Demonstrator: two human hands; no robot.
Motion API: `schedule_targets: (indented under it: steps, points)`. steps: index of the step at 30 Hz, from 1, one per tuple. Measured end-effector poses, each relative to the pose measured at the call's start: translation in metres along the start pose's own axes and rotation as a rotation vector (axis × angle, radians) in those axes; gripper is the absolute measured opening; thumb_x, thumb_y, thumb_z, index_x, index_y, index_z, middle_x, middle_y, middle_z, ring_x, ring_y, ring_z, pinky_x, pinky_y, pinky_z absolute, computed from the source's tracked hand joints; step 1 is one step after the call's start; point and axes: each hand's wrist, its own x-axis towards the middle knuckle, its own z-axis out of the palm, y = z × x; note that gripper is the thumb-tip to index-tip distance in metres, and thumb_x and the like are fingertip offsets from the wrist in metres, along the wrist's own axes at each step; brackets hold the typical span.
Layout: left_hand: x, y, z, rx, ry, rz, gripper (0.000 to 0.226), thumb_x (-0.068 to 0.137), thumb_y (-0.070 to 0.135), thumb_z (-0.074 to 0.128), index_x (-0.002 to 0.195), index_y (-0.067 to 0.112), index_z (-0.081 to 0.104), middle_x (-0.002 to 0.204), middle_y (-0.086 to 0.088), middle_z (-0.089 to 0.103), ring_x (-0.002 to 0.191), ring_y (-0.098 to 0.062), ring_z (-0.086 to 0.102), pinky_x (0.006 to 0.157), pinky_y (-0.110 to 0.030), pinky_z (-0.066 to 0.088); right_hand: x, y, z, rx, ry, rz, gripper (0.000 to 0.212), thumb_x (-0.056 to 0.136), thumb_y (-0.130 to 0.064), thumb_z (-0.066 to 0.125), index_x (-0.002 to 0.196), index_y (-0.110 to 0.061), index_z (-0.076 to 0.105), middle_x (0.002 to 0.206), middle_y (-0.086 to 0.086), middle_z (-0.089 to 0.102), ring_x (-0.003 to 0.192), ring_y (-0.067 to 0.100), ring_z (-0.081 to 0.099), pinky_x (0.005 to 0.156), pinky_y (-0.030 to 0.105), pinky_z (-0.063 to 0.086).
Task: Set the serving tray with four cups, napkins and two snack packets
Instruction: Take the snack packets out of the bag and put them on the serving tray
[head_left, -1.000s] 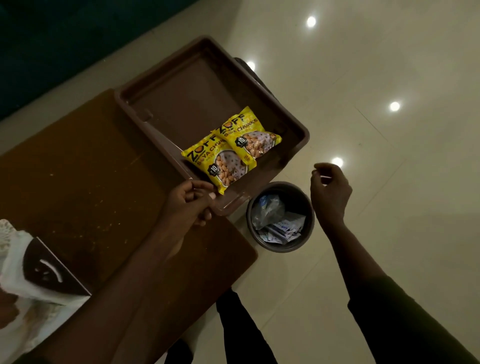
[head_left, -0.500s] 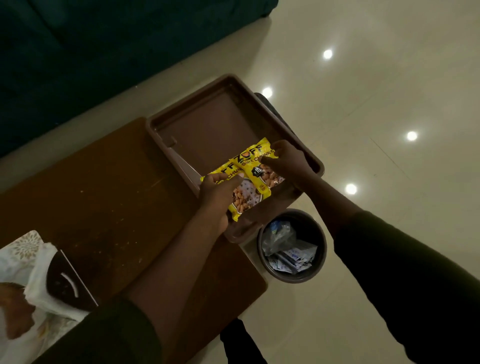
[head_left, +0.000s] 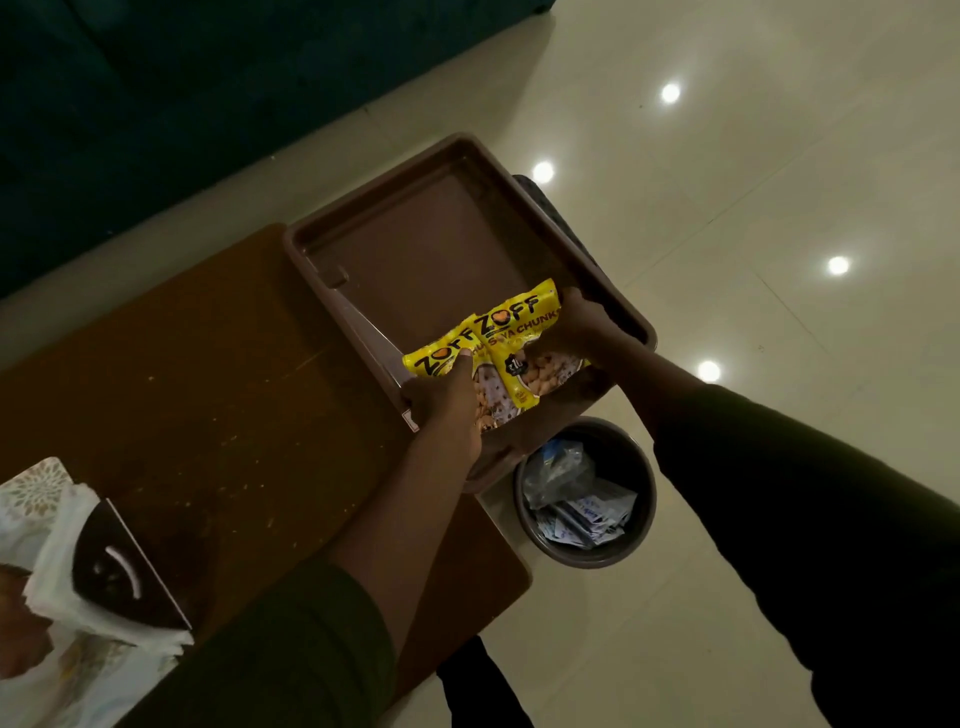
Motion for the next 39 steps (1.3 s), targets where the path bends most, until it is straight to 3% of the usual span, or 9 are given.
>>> schedule_targets:
  steps: [6,12,18,21,26,30,32,36,39]
  points:
    - [-0.002,-0.008,-0.002,0.269,-0.004,0.230,0.058,0.082,0.027,0.074,0.126,0.008,0.041,0.135,-0.019,0.047,0.122,-0.038,0.050,0.099,-0.051,0.047,-0.006,0.004,-0.007,0.187,-0.100,0.043,0.064,0.066,-0.023,0.085,0.122,-0.009,0.059,0.120,0.011,0.065,0.112,0.030,0.059,0.097,0.041,0.050]
    - [-0.005,-0.010,-0.009,0.238,-0.060,0.324,0.043,0.091,0.009,0.058,0.128,0.014,0.036,0.130,-0.014,0.055,0.115,-0.033,0.058,0.092,-0.047,0.053,-0.026,0.000,-0.012,0.309,-0.091,-0.081,0.048,0.077,-0.045,0.074,0.117,-0.019,0.065,0.120,0.008,0.068,0.111,0.028,0.062,0.093,0.039,0.049]
    - [-0.008,0.003,-0.035,0.122,-0.107,0.376,0.049,0.094,0.002,0.048,0.138,0.016,0.034,0.131,-0.009,0.054,0.104,-0.023,0.057,0.096,-0.048,0.051,-0.045,-0.001,-0.020,0.488,-0.170,-0.171,0.019,0.082,-0.019,0.073,0.099,-0.024,0.064,0.094,-0.005,0.071,0.093,0.018,0.068,0.074,0.030,0.056]
    - [-0.009,0.014,-0.052,0.073,-0.110,0.407,0.046,0.095,0.003,0.048,0.138,0.013,0.035,0.135,-0.009,0.054,0.115,-0.027,0.059,0.095,-0.044,0.051,-0.055,-0.007,-0.023,0.587,-0.106,-0.259,0.032,0.086,-0.014,0.068,0.117,-0.015,0.060,0.110,0.007,0.070,0.101,0.027,0.067,0.091,0.044,0.054]
    - [-0.008,0.030,-0.095,0.054,-0.110,0.392,0.062,0.096,0.005,0.050,0.149,0.010,0.019,0.147,-0.009,0.045,0.126,-0.028,0.053,0.097,-0.043,0.049,-0.072,-0.027,-0.023,0.635,-0.043,-0.335,0.038,0.090,-0.013,0.063,0.127,-0.011,0.051,0.116,0.010,0.067,0.107,0.029,0.066,0.094,0.048,0.053]
    - [-0.012,0.043,-0.150,0.051,-0.063,0.507,0.044,0.093,0.006,0.055,0.135,0.011,0.043,0.127,-0.007,0.060,0.115,-0.029,0.061,0.094,-0.050,0.053,-0.085,-0.057,-0.011,0.605,0.053,-0.339,0.048,0.090,-0.016,0.064,0.133,-0.008,0.045,0.127,0.016,0.062,0.114,0.033,0.062,0.099,0.055,0.048]
    - [-0.012,0.054,-0.186,0.051,0.013,0.595,0.028,0.092,0.009,0.056,0.120,0.014,0.053,0.115,-0.003,0.063,0.108,-0.028,0.064,0.089,-0.049,0.055,-0.095,-0.080,0.000,0.601,0.117,-0.342,0.050,0.090,-0.017,0.064,0.134,-0.007,0.043,0.128,0.017,0.060,0.115,0.033,0.060,0.100,0.054,0.047]
    - [-0.006,0.084,-0.272,-0.004,0.108,0.694,0.028,0.094,0.014,0.056,0.122,0.018,0.057,0.121,-0.003,0.065,0.109,-0.023,0.064,0.093,-0.049,0.054,-0.124,-0.141,0.023,0.547,0.190,-0.423,0.041,0.090,-0.020,0.061,0.127,-0.015,0.045,0.129,0.011,0.060,0.115,0.028,0.059,0.100,0.048,0.048]
    - [-0.006,0.097,-0.340,-0.063,0.153,0.766,0.024,0.095,0.011,0.055,0.117,0.018,0.058,0.109,0.002,0.068,0.100,-0.017,0.067,0.081,-0.035,0.059,-0.154,-0.195,0.046,0.615,0.151,-0.554,0.036,0.091,-0.012,0.059,0.125,-0.010,0.046,0.125,0.009,0.061,0.106,0.019,0.060,0.091,0.034,0.055]
